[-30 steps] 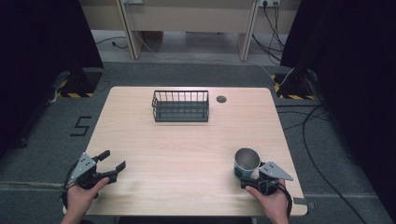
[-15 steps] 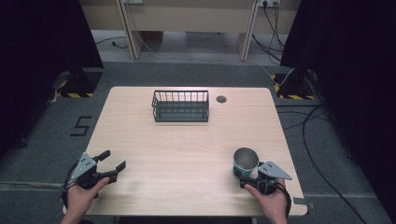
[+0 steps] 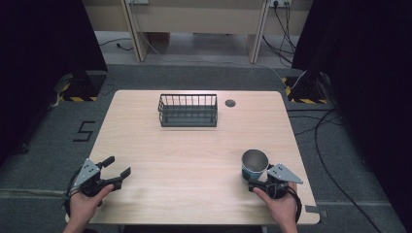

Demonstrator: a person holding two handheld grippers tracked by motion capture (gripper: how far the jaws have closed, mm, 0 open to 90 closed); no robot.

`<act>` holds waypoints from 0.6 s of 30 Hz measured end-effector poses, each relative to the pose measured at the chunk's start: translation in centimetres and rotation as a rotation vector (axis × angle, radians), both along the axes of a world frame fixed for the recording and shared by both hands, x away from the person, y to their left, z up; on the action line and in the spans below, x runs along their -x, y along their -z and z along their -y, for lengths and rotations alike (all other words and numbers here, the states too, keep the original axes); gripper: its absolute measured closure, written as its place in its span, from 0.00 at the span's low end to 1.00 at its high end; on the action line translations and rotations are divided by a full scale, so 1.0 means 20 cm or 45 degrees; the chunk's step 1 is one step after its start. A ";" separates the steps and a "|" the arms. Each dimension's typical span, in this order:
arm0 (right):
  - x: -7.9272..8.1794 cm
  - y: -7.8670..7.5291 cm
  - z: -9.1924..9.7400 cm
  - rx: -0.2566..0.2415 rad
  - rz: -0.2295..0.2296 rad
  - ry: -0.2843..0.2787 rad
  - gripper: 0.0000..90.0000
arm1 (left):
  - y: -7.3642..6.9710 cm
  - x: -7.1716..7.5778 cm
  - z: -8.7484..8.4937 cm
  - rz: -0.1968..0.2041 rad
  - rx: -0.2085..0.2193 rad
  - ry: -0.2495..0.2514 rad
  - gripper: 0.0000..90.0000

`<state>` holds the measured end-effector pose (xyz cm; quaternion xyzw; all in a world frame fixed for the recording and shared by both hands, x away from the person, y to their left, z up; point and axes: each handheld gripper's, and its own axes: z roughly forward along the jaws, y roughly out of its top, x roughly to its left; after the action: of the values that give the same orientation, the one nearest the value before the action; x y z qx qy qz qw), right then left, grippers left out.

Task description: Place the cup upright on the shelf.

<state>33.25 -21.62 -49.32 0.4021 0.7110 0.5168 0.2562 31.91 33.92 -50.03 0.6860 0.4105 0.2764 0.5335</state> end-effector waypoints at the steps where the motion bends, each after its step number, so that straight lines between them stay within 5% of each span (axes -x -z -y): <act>1: 0.00 -0.01 0.00 -0.003 0.003 0.002 0.20 | 0.00 0.00 0.00 -0.001 0.000 0.001 0.20; 18: -0.07 -0.10 -0.06 -0.046 0.067 0.004 0.20 | 0.00 0.00 0.00 0.002 -0.007 -0.004 0.20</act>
<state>34.68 -20.41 -47.32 0.3941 0.6939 0.5396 0.2683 31.92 33.98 -50.05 0.6865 0.4104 0.2790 0.5314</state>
